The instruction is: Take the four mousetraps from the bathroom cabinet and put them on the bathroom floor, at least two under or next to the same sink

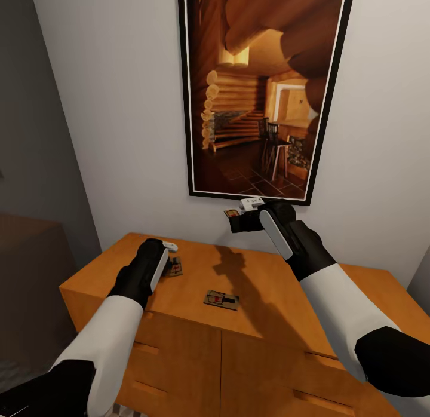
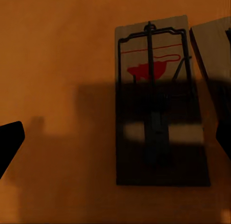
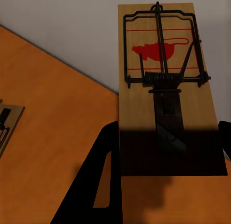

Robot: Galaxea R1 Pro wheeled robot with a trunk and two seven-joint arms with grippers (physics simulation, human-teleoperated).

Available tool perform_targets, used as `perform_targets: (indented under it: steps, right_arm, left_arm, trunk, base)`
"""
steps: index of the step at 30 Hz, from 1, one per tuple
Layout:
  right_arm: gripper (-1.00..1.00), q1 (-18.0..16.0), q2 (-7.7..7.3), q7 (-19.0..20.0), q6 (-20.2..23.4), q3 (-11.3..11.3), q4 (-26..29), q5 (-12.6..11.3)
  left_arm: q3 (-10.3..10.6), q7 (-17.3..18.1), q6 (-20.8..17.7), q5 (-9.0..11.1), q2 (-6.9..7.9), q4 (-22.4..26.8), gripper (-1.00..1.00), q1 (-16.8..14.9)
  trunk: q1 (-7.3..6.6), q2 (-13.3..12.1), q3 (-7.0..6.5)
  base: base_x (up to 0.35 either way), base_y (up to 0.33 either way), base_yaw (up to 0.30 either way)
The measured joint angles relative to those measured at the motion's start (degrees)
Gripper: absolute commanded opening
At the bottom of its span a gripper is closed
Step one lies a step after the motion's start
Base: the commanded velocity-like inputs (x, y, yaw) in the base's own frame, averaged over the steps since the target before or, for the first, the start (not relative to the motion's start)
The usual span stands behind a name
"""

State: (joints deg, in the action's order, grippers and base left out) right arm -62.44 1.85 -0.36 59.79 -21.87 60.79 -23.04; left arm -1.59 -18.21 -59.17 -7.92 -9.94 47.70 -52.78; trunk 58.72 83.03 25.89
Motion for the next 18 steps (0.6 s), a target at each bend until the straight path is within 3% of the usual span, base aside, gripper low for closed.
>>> perform_targets:
  steps: [18]
  right_arm:
    - [-1.00, 0.0, 0.00, 0.1, 0.0, 0.4, 0.0, 0.0]
  left_arm:
    - [0.0, 0.0, 0.0, 0.9, 0.00, -0.7, 1.00, 0.0]
  trunk:
    - [0.00, 0.0, 0.00]
  base:
    - [0.000, 0.000, 0.000]
